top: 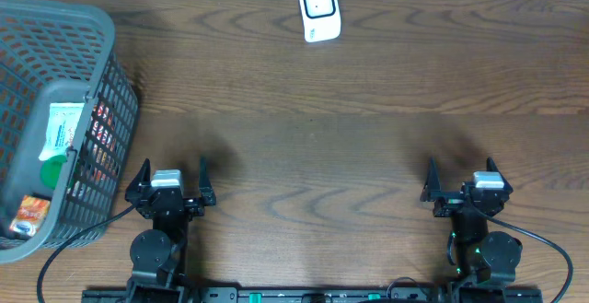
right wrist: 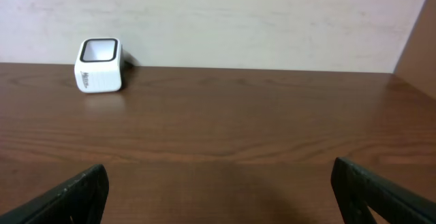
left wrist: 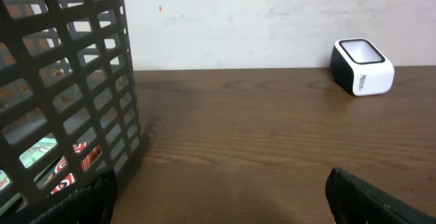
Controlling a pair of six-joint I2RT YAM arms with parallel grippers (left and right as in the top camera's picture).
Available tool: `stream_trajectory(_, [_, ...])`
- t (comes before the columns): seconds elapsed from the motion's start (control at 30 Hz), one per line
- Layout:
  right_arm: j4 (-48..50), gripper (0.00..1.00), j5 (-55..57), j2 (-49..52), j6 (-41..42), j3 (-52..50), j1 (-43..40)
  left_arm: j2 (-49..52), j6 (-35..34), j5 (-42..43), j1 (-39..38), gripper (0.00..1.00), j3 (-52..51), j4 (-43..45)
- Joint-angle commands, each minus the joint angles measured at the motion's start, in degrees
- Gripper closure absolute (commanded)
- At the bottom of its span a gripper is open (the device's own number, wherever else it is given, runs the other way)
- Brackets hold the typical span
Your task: Scan the item barcode
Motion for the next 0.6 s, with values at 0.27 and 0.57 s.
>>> stream_trajectory(0.27, [-0.1,0.01,0.6,-0.1,1.0,-0.2,-0.5,-0.2,0.8,0.1,0.2,0.02,-1.3,-1.9])
stream_trajectory(0.57, [-0.1,0.01,0.6,-0.1,1.0,-0.2,-0.5,-0.2,-0.9,11.7,0.2,0.02,-1.3,0.4])
